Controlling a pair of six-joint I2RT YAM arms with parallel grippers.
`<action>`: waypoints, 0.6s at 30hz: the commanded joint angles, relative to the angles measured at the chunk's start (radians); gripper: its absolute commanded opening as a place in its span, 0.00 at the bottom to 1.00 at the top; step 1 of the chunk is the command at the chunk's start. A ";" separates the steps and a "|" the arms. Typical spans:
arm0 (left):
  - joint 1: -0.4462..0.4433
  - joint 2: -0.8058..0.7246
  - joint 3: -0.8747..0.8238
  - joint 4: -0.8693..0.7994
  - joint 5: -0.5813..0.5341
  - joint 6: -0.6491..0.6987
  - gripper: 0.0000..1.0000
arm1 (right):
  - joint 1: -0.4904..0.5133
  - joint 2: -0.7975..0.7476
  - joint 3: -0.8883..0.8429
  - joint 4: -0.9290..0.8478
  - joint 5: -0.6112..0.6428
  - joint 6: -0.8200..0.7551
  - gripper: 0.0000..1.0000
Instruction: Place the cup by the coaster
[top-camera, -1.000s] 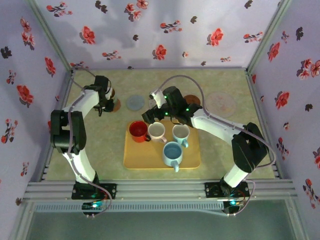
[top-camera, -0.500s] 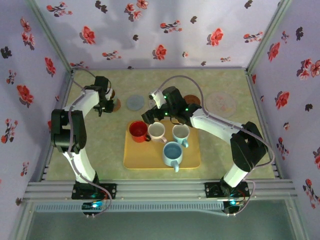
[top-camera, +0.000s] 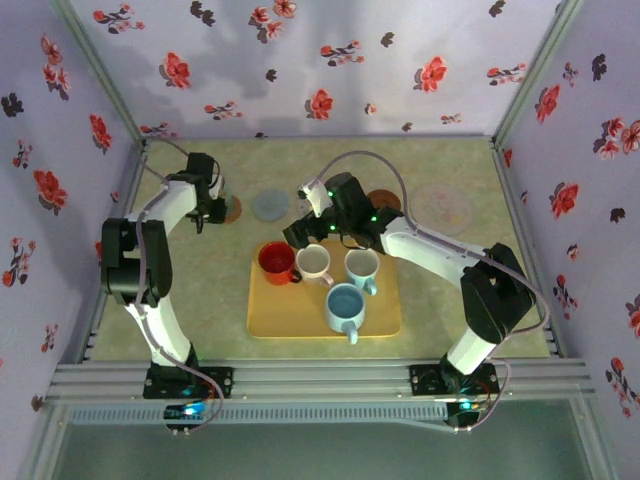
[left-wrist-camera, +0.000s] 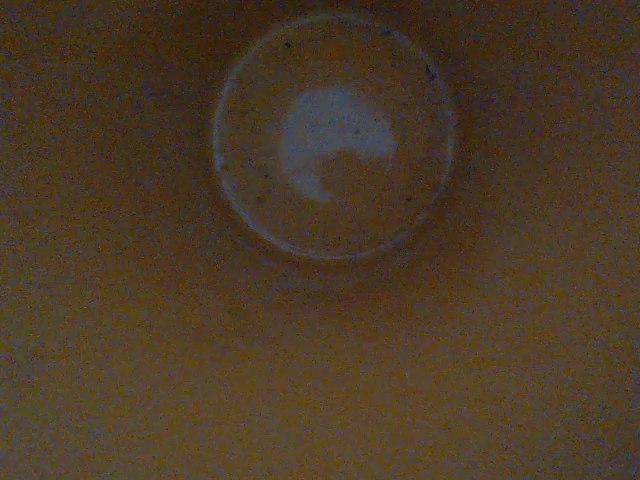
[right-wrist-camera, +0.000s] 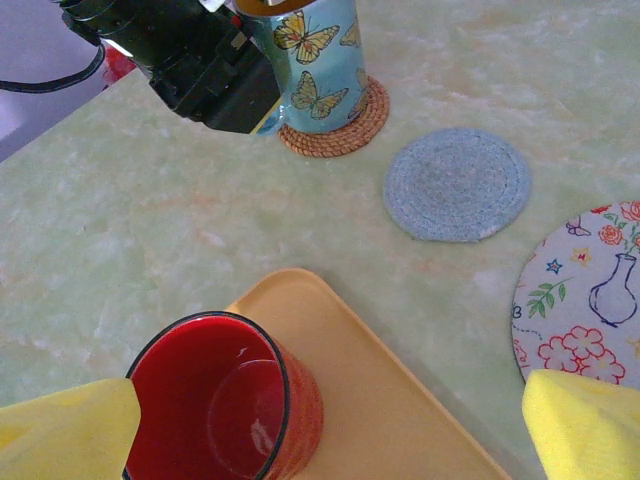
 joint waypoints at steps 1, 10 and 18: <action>0.013 -0.015 -0.017 0.018 -0.006 -0.016 0.33 | -0.005 0.008 0.033 0.001 -0.015 0.002 0.99; 0.020 -0.032 -0.016 0.006 -0.007 -0.023 0.44 | -0.005 0.010 0.042 -0.009 -0.028 -0.013 0.99; 0.020 -0.092 -0.015 -0.007 -0.011 -0.022 0.68 | -0.006 -0.006 0.062 -0.074 -0.055 -0.048 0.99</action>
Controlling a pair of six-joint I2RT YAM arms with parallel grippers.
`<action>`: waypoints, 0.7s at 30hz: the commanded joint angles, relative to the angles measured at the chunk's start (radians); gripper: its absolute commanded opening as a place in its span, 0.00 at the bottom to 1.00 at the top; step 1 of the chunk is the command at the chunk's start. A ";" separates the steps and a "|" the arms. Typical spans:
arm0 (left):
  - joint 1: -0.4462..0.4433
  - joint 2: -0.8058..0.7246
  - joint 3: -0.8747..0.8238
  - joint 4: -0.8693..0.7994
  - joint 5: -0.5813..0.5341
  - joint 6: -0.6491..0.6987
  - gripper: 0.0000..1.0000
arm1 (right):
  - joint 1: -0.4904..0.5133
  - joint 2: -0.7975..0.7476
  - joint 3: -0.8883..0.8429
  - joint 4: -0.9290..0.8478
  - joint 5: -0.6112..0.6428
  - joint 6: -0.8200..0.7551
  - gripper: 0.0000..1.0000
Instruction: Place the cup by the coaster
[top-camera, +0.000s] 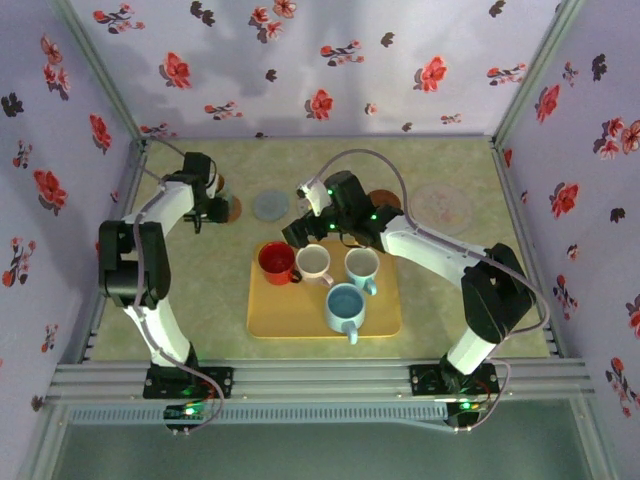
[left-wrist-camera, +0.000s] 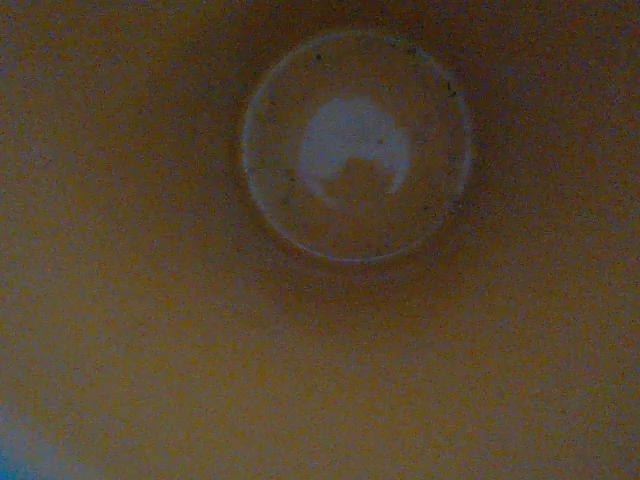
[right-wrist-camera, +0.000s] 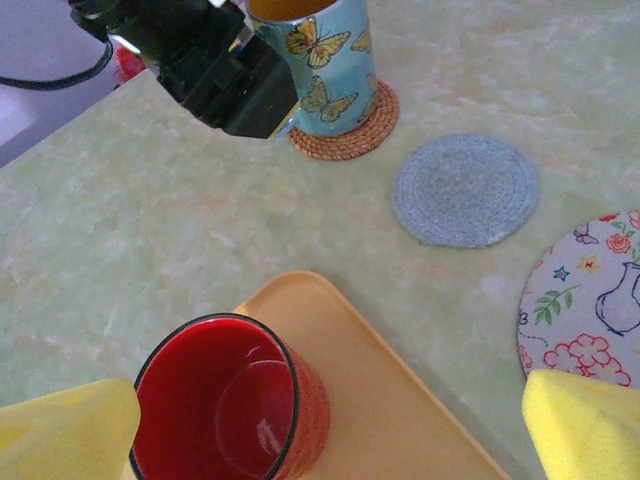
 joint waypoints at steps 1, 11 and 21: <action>0.009 -0.071 -0.005 -0.017 -0.010 -0.001 0.71 | -0.005 -0.011 0.039 -0.052 -0.034 -0.036 0.99; -0.003 -0.233 0.019 -0.099 0.063 -0.038 0.89 | -0.005 -0.037 0.068 -0.175 -0.054 -0.062 0.91; -0.071 -0.445 -0.010 -0.222 0.205 -0.078 0.95 | -0.002 -0.077 0.061 -0.297 -0.104 -0.091 0.78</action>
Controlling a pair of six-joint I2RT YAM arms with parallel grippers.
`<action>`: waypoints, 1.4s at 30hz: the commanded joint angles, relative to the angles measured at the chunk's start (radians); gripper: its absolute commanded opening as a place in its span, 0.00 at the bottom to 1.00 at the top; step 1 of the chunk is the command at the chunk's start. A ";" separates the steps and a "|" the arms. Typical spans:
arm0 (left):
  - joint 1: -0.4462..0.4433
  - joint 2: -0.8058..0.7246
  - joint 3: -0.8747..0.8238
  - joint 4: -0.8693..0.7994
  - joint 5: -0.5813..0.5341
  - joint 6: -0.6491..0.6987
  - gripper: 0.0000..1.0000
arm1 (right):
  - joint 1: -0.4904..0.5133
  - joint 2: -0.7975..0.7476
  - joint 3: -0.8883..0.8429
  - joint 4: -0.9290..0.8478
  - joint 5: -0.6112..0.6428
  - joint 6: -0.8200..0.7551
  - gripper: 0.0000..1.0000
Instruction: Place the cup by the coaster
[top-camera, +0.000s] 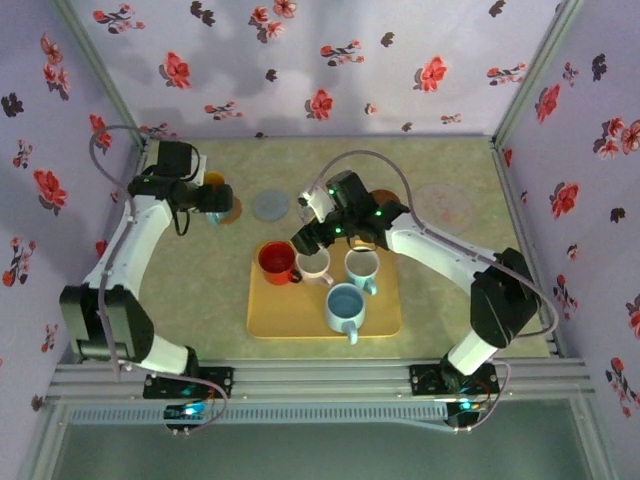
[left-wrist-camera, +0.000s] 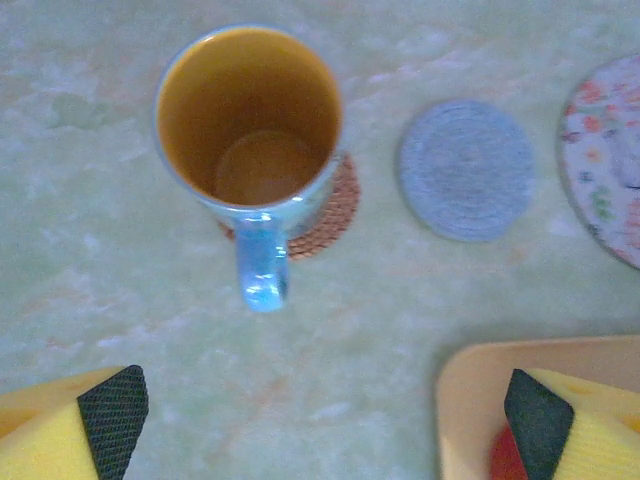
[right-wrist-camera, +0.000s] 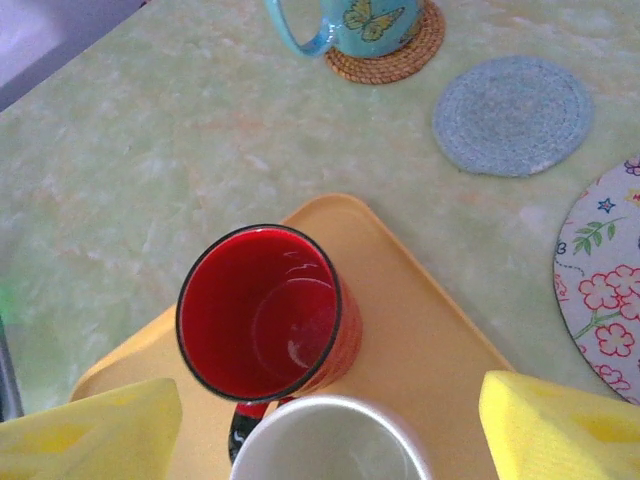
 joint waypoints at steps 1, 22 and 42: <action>-0.037 -0.077 -0.023 -0.075 0.089 -0.045 0.95 | 0.000 -0.032 0.025 -0.080 -0.040 -0.034 0.78; -0.233 -0.354 -0.387 -0.068 0.159 -0.406 0.33 | 0.014 0.260 0.394 -0.387 0.084 -0.063 0.26; -0.301 -0.292 -0.686 0.308 0.200 -0.681 0.00 | 0.044 0.588 0.701 -0.552 0.089 -0.056 0.00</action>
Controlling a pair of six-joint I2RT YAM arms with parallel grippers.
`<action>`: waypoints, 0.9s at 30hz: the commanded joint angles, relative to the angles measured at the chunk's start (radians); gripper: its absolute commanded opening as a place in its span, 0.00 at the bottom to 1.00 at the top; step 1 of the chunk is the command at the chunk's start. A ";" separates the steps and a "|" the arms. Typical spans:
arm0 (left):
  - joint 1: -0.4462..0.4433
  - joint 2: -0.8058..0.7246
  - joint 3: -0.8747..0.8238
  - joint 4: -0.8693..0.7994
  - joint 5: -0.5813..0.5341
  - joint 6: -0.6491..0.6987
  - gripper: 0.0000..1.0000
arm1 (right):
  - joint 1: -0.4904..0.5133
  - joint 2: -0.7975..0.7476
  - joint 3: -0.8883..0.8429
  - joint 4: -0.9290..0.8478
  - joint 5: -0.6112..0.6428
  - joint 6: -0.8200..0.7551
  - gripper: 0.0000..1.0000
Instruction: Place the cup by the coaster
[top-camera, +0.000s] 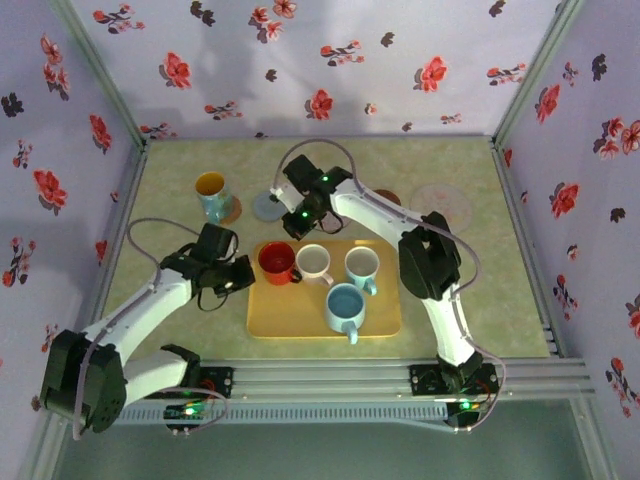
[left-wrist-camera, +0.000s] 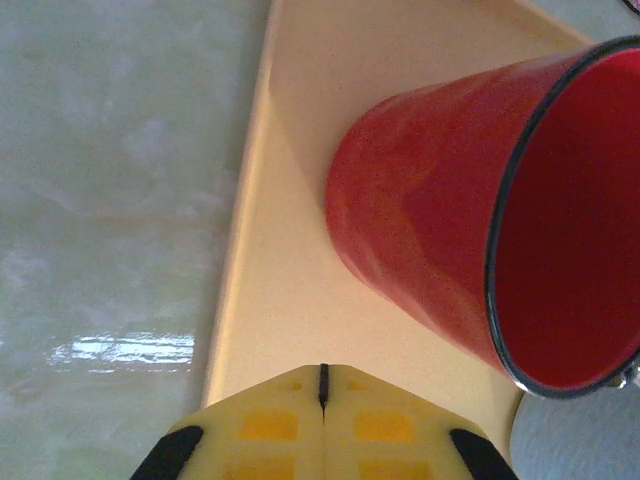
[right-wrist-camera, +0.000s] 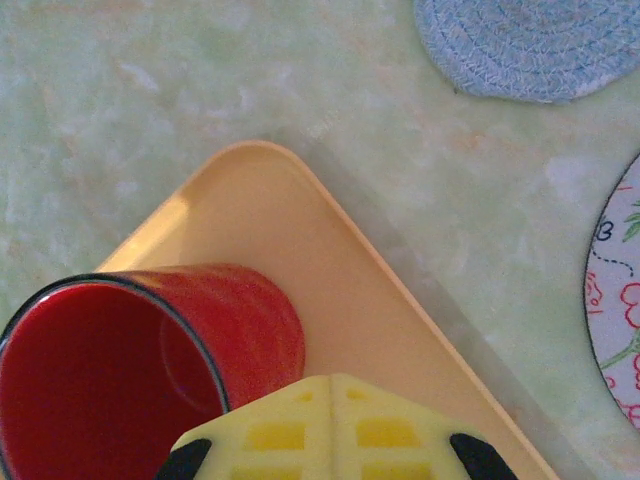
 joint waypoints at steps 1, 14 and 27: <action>-0.006 0.020 -0.010 0.078 0.019 -0.040 0.00 | 0.020 0.045 0.066 -0.073 0.014 -0.008 0.00; -0.006 0.117 0.054 0.082 0.025 0.005 0.00 | 0.038 0.099 0.109 -0.134 -0.040 -0.005 0.00; 0.053 0.133 0.111 0.007 0.023 0.093 0.00 | 0.060 0.098 0.114 -0.133 -0.070 0.007 0.00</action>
